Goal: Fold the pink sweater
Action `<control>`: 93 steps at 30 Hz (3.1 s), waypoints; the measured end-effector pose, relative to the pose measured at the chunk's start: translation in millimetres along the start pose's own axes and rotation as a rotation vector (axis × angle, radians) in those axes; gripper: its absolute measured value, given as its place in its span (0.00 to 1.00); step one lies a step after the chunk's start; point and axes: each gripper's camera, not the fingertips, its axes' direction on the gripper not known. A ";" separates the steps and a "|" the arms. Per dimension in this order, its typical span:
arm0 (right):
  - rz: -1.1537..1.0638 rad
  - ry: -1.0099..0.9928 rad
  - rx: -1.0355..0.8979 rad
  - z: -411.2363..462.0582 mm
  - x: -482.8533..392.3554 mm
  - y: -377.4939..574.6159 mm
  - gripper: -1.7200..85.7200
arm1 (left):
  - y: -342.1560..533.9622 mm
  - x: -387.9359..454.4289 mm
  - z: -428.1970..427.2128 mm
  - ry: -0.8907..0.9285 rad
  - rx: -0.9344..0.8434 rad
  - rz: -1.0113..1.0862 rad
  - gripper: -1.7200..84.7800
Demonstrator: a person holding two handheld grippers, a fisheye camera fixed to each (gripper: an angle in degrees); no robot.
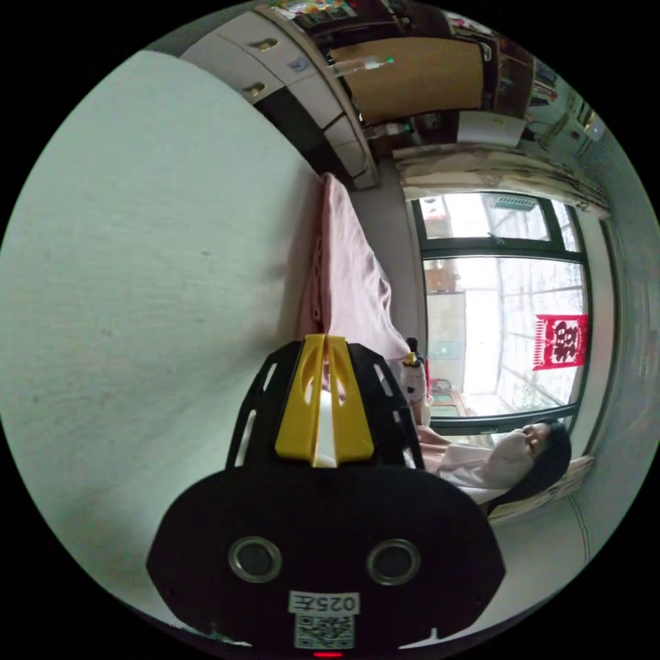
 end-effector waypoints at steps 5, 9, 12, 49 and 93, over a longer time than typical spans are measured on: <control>0.026 -0.065 0.026 4.2 25.1 15.8 0.02 | 9.7 -9.1 -19.6 0.116 0.073 0.015 0.01; -0.049 -0.058 0.020 14.9 5.5 28.0 0.02 | 18.5 6.2 -33.7 0.128 0.108 0.082 0.01; -0.103 0.002 0.000 33.8 -4.0 39.5 0.02 | 24.8 7.5 -31.3 0.076 0.089 0.089 0.01; -0.444 1.008 0.073 269.1 41.2 90.4 0.03 | 65.8 116.6 327.5 -0.684 -0.001 0.424 0.01; -0.357 0.486 -0.548 249.5 9.8 -222.9 0.18 | 115.1 -53.8 185.6 -0.136 0.470 -0.021 0.07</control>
